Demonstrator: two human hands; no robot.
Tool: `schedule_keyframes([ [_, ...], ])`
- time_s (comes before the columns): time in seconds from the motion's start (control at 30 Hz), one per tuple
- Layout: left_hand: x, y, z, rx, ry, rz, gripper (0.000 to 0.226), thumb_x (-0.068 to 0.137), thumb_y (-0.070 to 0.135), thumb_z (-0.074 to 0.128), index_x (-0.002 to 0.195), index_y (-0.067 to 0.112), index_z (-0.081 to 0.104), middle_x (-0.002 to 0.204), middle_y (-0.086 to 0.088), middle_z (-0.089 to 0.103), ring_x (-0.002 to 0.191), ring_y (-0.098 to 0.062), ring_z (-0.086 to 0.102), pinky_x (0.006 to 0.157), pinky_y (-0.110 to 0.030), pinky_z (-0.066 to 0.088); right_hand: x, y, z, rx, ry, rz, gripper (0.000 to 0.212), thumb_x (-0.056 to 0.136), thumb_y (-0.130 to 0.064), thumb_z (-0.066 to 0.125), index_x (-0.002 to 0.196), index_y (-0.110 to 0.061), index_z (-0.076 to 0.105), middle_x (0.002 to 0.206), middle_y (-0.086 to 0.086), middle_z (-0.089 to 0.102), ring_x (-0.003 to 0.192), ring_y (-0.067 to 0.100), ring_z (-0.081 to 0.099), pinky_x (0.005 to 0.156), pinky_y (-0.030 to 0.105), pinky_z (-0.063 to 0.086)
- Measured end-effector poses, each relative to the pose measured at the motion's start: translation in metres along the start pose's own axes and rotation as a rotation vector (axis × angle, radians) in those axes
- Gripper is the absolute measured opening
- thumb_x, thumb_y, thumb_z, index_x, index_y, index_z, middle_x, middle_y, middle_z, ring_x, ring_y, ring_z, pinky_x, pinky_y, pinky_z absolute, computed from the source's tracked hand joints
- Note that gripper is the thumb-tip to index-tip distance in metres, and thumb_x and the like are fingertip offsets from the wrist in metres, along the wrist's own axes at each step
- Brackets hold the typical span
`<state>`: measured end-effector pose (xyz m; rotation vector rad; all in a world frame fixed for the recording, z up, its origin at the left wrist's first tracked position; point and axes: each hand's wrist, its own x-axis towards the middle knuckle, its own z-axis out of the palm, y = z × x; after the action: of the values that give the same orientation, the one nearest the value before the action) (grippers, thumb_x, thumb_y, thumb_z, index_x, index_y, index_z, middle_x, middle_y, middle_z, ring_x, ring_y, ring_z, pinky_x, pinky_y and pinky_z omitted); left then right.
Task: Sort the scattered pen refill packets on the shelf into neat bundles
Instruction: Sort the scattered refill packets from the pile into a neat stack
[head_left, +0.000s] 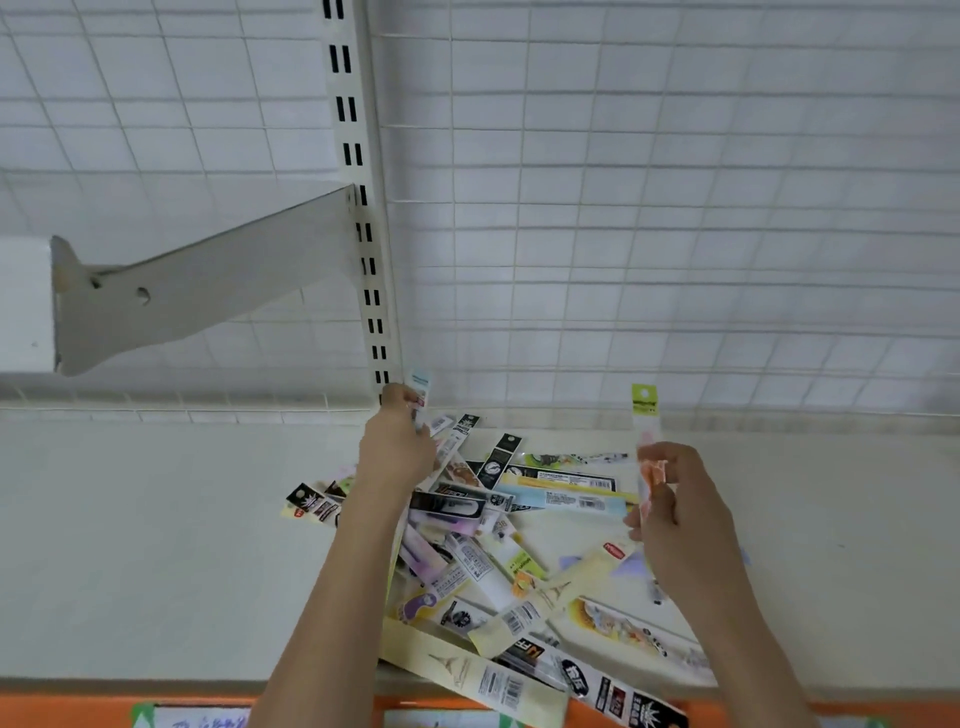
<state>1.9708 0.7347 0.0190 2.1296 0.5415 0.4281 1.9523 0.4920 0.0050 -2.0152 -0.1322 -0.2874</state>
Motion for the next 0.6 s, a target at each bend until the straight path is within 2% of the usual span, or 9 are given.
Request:
schedule_keyframes([
  [0.07, 0.008, 0.004, 0.011, 0.165, -0.032, 0.04, 0.042, 0.088, 0.005, 0.049, 0.127, 0.01, 0.034, 0.113, -0.017, 0.059, 0.093, -0.039, 0.063, 0.082, -0.046, 0.054, 0.0, 0.002, -0.005, -0.014, 0.022, -0.042, 0.02, 0.098, -0.012, 0.041, 0.108, -0.03, 0.042, 0.088, 0.011, 0.059, 0.075, 0.029, 0.06, 0.061, 0.028, 0.045],
  [0.1, 0.011, 0.007, 0.016, 0.241, -0.042, 0.043, 0.045, 0.089, 0.011, 0.052, 0.129, 0.008, 0.034, 0.116, -0.018, 0.059, 0.097, -0.038, 0.061, 0.082, -0.042, 0.053, 0.0, 0.001, -0.008, -0.004, 0.022, -0.039, 0.016, 0.097, -0.02, 0.044, 0.11, -0.028, 0.04, 0.084, 0.011, 0.057, 0.07, 0.028, 0.058, 0.059, 0.026, 0.043],
  [0.2, 0.018, 0.011, 0.029, 0.467, -0.108, 0.009, 0.038, 0.088, 0.029, 0.058, 0.117, 0.006, 0.051, 0.117, -0.014, 0.059, 0.103, -0.031, 0.06, 0.082, -0.038, 0.049, 0.002, 0.006, -0.014, -0.034, -0.001, -0.007, 0.041, 0.09, -0.027, 0.057, 0.126, -0.019, 0.039, 0.08, -0.001, 0.052, 0.068, 0.012, 0.055, 0.063, 0.023, 0.038],
  [0.3, 0.024, 0.009, 0.039, 0.619, -0.143, -0.012, 0.041, 0.085, 0.036, 0.059, 0.113, 0.006, 0.057, 0.124, -0.015, 0.054, 0.104, -0.029, 0.06, 0.085, -0.04, 0.053, 0.004, 0.016, -0.021, -0.146, -0.021, -0.009, 0.039, 0.091, -0.022, 0.057, 0.127, -0.014, 0.046, 0.081, -0.009, 0.051, 0.073, 0.007, 0.052, 0.068, 0.023, 0.037],
  [0.43, 0.029, 0.008, 0.046, 0.691, -0.169, -0.032, 0.042, 0.086, 0.037, 0.06, 0.112, 0.004, 0.057, 0.114, -0.012, 0.061, 0.105, -0.029, 0.06, 0.079, -0.035, 0.05, 0.005, 0.021, -0.022, -0.194, -0.056, 0.018, 0.039, 0.097, -0.018, 0.045, 0.135, -0.012, 0.045, 0.104, -0.003, 0.055, 0.094, 0.018, 0.055, 0.088, 0.034, 0.045],
  [0.5, 0.03, 0.009, 0.049, 0.72, -0.177, -0.055, 0.041, 0.087, 0.034, 0.061, 0.114, 0.003, 0.056, 0.115, -0.012, 0.061, 0.107, -0.029, 0.06, 0.08, -0.035, 0.049, 0.004, 0.021, -0.021, -0.178, -0.071, 0.027, 0.038, 0.097, -0.018, 0.043, 0.135, -0.012, 0.046, 0.106, 0.002, 0.059, 0.095, 0.021, 0.058, 0.091, 0.041, 0.048],
  [0.6, 0.032, 0.01, 0.05, 0.724, -0.186, -0.05, 0.029, 0.088, 0.018, 0.058, 0.113, 0.003, 0.055, 0.111, -0.012, 0.062, 0.105, -0.029, 0.061, 0.078, -0.035, 0.049, 0.005, 0.024, -0.018, -0.167, -0.094, 0.018, 0.036, 0.098, -0.018, 0.04, 0.133, -0.015, 0.047, 0.11, 0.003, 0.061, 0.095, 0.02, 0.059, 0.09, 0.037, 0.048],
])
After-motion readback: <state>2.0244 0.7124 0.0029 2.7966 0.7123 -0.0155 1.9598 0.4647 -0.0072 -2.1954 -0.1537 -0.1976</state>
